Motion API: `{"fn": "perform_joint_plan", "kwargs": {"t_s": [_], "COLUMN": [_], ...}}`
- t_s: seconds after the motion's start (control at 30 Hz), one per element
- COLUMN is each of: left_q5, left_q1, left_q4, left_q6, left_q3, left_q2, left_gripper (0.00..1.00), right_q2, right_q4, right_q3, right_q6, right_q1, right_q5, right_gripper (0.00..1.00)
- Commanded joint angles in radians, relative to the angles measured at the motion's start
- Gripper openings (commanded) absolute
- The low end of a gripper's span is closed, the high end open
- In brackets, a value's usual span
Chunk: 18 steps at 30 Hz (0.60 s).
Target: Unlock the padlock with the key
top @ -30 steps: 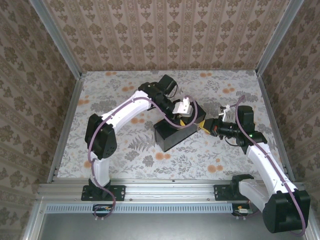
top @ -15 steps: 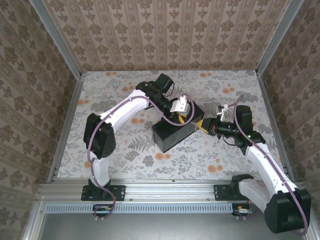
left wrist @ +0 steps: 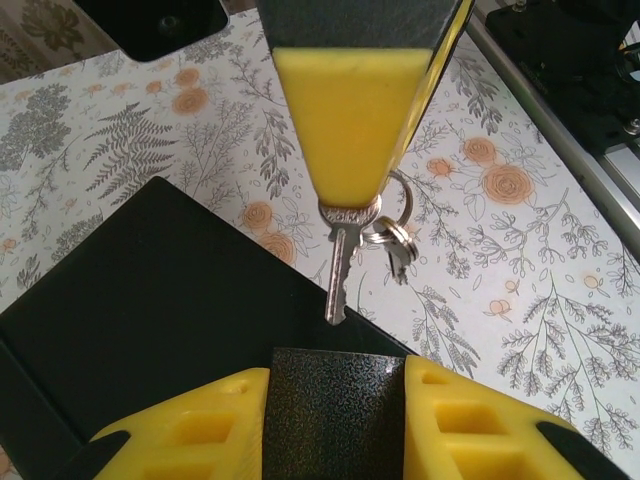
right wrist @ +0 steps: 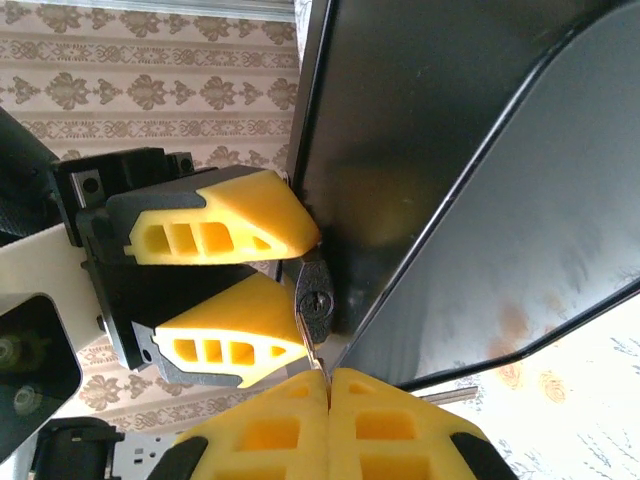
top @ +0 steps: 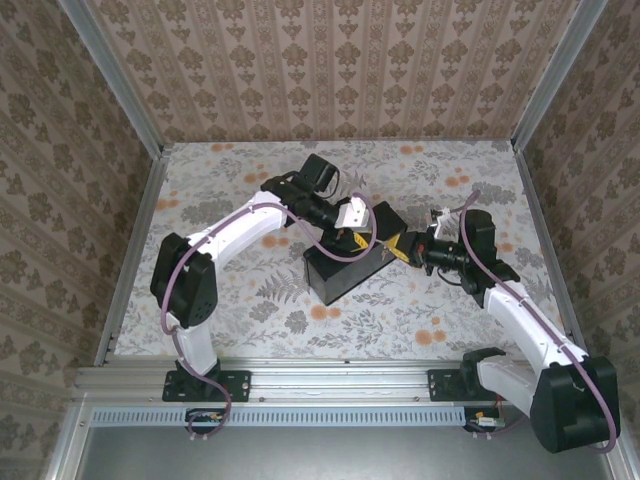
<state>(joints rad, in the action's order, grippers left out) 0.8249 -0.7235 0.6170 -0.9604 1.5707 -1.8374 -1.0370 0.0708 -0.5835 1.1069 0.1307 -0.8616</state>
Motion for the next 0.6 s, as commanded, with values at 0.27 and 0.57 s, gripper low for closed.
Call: {"fn": "perform_joint_plan", "kwargs": {"t_s": [0.27, 0.57], "left_q5": [0.037, 0.029], "left_q1": [0.015, 0.020], "left_q4": [-0.057, -0.059], "left_q6": [0.043, 0.043], "left_q3": [-0.041, -0.045], "left_q2": [0.032, 0.030], "left_gripper": [0.25, 0.25], "right_q2": [-0.015, 0.000], "right_q4": [0.071, 0.028], "right_q3": [0.019, 0.021], "right_q6": [0.042, 0.014], "right_q1": [-0.004, -0.003], "right_q5": [-0.006, -0.004], "right_gripper": [0.00, 0.00]}}
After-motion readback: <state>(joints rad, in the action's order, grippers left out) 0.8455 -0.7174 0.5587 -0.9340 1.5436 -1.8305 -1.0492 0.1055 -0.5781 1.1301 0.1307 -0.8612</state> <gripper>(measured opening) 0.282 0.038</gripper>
